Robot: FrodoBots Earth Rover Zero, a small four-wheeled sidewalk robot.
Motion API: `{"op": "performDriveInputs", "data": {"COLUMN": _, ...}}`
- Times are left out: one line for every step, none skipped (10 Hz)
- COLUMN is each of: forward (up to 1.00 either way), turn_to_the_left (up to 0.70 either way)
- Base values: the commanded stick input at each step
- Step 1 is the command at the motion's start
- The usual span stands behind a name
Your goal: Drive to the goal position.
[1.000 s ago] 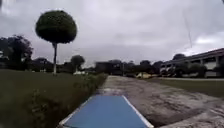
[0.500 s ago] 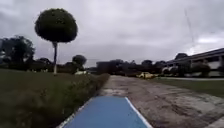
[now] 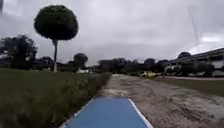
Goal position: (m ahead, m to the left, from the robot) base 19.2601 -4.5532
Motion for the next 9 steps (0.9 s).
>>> {"op": "performDriveInputs", "data": {"forward": 0.5, "turn_to_the_left": 0.0}}
{"op": "performDriveInputs", "data": {"forward": 0.5, "turn_to_the_left": 0.0}}
{"op": "performDriveInputs", "data": {"forward": 0.5, "turn_to_the_left": 0.0}}
{"op": "performDriveInputs", "data": {"forward": 0.5, "turn_to_the_left": 0.0}}
{"op": "performDriveInputs", "data": {"forward": 0.5, "turn_to_the_left": 0.0}}
{"op": "performDriveInputs", "data": {"forward": 0.5, "turn_to_the_left": 0.0}}
{"op": "performDriveInputs", "data": {"forward": 0.5, "turn_to_the_left": 0.0}}
{"op": "performDriveInputs", "data": {"forward": 0.5, "turn_to_the_left": 0.0}}
{"op": "performDriveInputs", "data": {"forward": 0.5, "turn_to_the_left": 0.0}}
